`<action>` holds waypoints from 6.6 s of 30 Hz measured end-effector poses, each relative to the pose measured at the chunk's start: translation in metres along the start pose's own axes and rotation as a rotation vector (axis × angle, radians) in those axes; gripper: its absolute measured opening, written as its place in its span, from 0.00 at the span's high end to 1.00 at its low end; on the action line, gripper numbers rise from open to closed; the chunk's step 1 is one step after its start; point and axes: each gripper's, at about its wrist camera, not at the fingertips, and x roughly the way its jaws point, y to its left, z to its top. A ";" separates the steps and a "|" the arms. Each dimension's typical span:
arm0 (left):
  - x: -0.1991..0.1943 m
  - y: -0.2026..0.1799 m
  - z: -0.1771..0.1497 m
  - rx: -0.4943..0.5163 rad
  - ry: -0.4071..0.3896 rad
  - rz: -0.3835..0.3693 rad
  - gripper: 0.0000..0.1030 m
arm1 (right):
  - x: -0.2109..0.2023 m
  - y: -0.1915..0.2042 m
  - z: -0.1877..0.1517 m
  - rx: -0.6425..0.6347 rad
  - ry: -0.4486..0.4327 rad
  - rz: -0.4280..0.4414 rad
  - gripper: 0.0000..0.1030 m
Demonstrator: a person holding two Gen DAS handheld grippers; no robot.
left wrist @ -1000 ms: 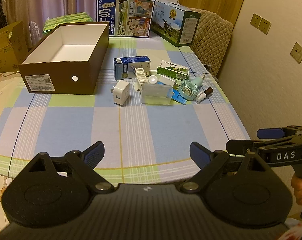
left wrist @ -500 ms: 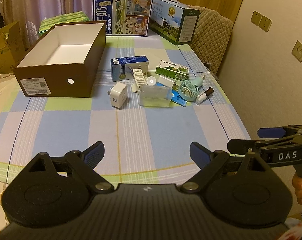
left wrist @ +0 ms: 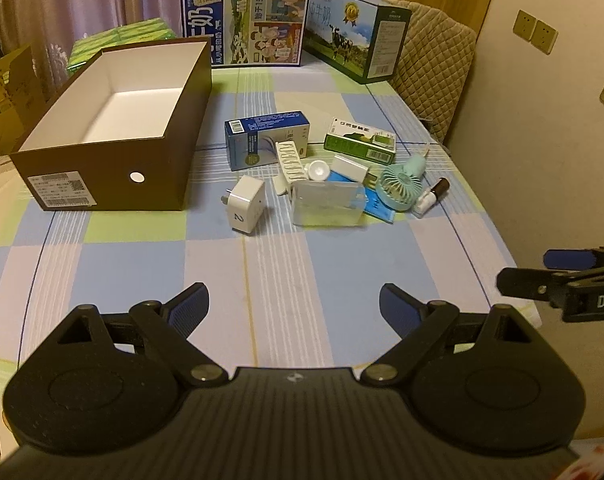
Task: Organize rigid objects
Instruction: 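Move both tools toward the cluster of items on the table, then grasp the white plug adapter with the left gripper while the right gripper approaches the brown spray bottle, then lift the white plug adapter with the left gripper while the right gripper grasps the brown spray bottle, then carry both held items over the open brown box, then open both grippers to drop the plug adapter and spray bottle into the box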
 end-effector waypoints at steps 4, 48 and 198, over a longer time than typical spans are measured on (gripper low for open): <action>0.016 0.008 0.009 0.020 0.007 -0.013 0.12 | 0.010 -0.007 0.006 0.008 -0.008 -0.007 0.02; 0.185 0.067 0.085 0.351 0.089 -0.190 0.78 | 0.105 -0.003 0.044 0.267 -0.012 -0.214 0.02; 0.127 0.309 0.171 -0.007 0.017 0.055 0.30 | 0.297 0.276 0.196 -0.622 0.132 0.243 0.09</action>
